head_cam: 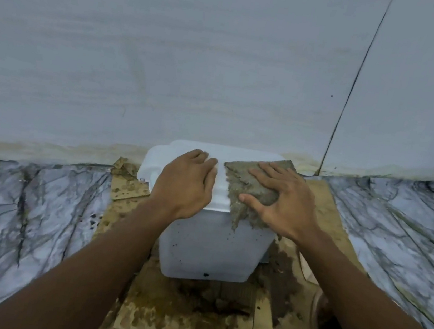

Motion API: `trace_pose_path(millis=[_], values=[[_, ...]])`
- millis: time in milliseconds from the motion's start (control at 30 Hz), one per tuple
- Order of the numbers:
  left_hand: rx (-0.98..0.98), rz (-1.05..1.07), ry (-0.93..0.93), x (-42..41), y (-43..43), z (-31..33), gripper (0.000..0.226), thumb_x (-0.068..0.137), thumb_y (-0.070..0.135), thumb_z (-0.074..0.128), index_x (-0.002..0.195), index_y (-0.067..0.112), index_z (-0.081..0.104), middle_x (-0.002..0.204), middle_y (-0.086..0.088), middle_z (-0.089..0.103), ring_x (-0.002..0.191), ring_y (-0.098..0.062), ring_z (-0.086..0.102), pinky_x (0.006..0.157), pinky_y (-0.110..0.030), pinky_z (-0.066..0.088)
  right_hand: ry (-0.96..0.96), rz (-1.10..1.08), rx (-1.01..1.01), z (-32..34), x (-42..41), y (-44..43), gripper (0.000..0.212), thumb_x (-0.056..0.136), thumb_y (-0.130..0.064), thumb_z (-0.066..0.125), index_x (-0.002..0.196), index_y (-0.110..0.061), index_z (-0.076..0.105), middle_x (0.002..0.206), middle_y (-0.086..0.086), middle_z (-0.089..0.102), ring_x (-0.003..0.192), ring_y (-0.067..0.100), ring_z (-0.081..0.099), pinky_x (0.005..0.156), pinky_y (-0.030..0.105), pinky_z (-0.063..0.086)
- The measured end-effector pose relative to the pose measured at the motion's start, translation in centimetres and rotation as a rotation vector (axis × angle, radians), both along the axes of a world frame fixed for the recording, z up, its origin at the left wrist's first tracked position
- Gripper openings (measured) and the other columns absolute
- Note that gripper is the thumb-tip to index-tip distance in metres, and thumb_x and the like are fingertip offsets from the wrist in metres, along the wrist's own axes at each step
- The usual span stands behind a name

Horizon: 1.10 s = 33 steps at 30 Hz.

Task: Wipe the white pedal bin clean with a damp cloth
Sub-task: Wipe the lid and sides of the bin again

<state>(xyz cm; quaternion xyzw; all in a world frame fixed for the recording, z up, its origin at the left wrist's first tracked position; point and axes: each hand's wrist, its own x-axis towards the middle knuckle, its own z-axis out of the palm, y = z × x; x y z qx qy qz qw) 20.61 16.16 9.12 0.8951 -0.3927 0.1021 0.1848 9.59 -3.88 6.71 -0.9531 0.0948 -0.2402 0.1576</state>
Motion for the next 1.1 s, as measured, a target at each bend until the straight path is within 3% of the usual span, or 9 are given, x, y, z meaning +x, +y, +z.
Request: trace_pose_path(millis=[100, 167, 400, 567, 700, 800, 900, 967, 1100], values=[[0.003, 0.066, -0.022, 0.6, 0.5, 0.6, 0.050, 0.097, 0.035, 0.039, 0.126, 0.008, 0.068, 0.124, -0.014, 0.069, 0.122, -0.031, 0.058, 0.105, -0.044, 0.041, 0.039, -0.026, -0.032, 0.2, 1.0, 1.3, 0.070, 0.079, -0.075, 0.052, 0.139, -0.039, 0.057, 0.150, -0.008, 0.051, 0.144, 0.013, 0.040, 0.122, 0.040, 0.023], [-0.029, 0.097, 0.007, 1.3, 1.3, 0.8, 0.050, 0.094, 0.041, 0.046, 0.125, 0.010, 0.070, 0.126, -0.012, 0.069, 0.125, -0.031, 0.056, 0.108, -0.045, 0.039, 0.055, -0.019, -0.030, 0.4, 1.8, 2.7, 0.072, 0.078, -0.076, 0.049, 0.140, -0.038, 0.055, 0.152, -0.007, 0.048, 0.146, 0.015, 0.037, 0.123, 0.043, 0.020], [-0.064, 0.109, 0.049, 2.9, 3.2, 0.0, 0.065, 0.090, 0.062, 0.042, 0.133, 0.019, 0.065, 0.141, -0.003, 0.060, 0.139, -0.023, 0.044, 0.118, -0.043, 0.029, 0.043, 0.026, -0.062, 0.5, 4.0, 6.5, 0.070, 0.077, -0.074, 0.048, 0.136, -0.038, 0.059, 0.150, -0.005, 0.052, 0.145, 0.017, 0.038, 0.121, 0.048, 0.022], [-0.093, 0.046, 0.023, 2.7, 2.9, -0.8, 0.066, 0.094, 0.066, 0.038, 0.136, 0.021, 0.063, 0.146, -0.005, 0.056, 0.140, -0.021, 0.043, 0.120, -0.045, 0.028, 0.031, 0.025, -0.007, 0.2, 2.8, 4.7, 0.070, 0.079, -0.078, 0.052, 0.137, -0.041, 0.057, 0.151, -0.011, 0.049, 0.145, 0.010, 0.036, 0.122, 0.037, 0.018], [-0.102, 0.052, 0.012, 2.3, 2.3, -1.2, 0.064, 0.095, 0.063, 0.037, 0.138, 0.022, 0.061, 0.150, -0.003, 0.052, 0.142, -0.020, 0.040, 0.122, -0.040, 0.021, 0.030, -0.021, 0.020, 0.1, 0.6, 1.2, 0.076, 0.075, -0.086, 0.048, 0.137, -0.042, 0.057, 0.150, -0.013, 0.050, 0.144, 0.006, 0.037, 0.123, 0.040, 0.026], [-0.126, 0.052, -0.003, 2.4, 2.4, -1.5, 0.065, 0.095, 0.063, 0.036, 0.137, 0.021, 0.062, 0.149, -0.004, 0.053, 0.142, -0.020, 0.041, 0.122, -0.041, 0.022, -0.010, -0.033, 0.181, -0.6, -1.4, -1.8, 0.079, 0.069, -0.087, 0.053, 0.134, -0.043, 0.059, 0.150, -0.015, 0.049, 0.145, 0.004, 0.034, 0.120, 0.043, 0.033], [-0.134, 0.063, -0.029, 2.5, 2.1, -2.0, 0.066, 0.094, 0.064, 0.036, 0.134, 0.019, 0.065, 0.145, -0.006, 0.057, 0.139, -0.023, 0.046, 0.120, -0.047, 0.027, -0.066, -0.010, 0.362, -1.6, -2.2, -3.1, 0.074, 0.072, -0.077, 0.066, 0.136, -0.041, 0.058, 0.155, -0.015, 0.043, 0.148, 0.005, 0.030, 0.121, 0.046, 0.032], [-0.151, 0.071, -0.042, 3.0, 2.3, -2.3, 0.064, 0.095, 0.063, 0.039, 0.132, 0.019, 0.066, 0.142, -0.008, 0.059, 0.137, -0.025, 0.049, 0.117, -0.051, 0.032, -0.080, -0.019, 0.368, -2.0, -1.6, -2.3, 0.069, 0.079, -0.066, 0.069, 0.139, -0.035, 0.057, 0.157, -0.012, 0.041, 0.148, 0.010, 0.030, 0.121, 0.046, 0.030], [-0.171, 0.062, -0.070, 3.5, 2.9, -2.5, 0.063, 0.095, 0.061, 0.039, 0.131, 0.017, 0.068, 0.140, -0.011, 0.061, 0.136, -0.028, 0.051, 0.116, -0.053, 0.033, -0.170, -0.142, 0.293, -2.7, -0.2, 0.0, 0.059, 0.090, -0.062, 0.051, 0.140, -0.031, 0.056, 0.155, -0.006, 0.042, 0.144, 0.015, 0.036, 0.119, 0.037, 0.031]])
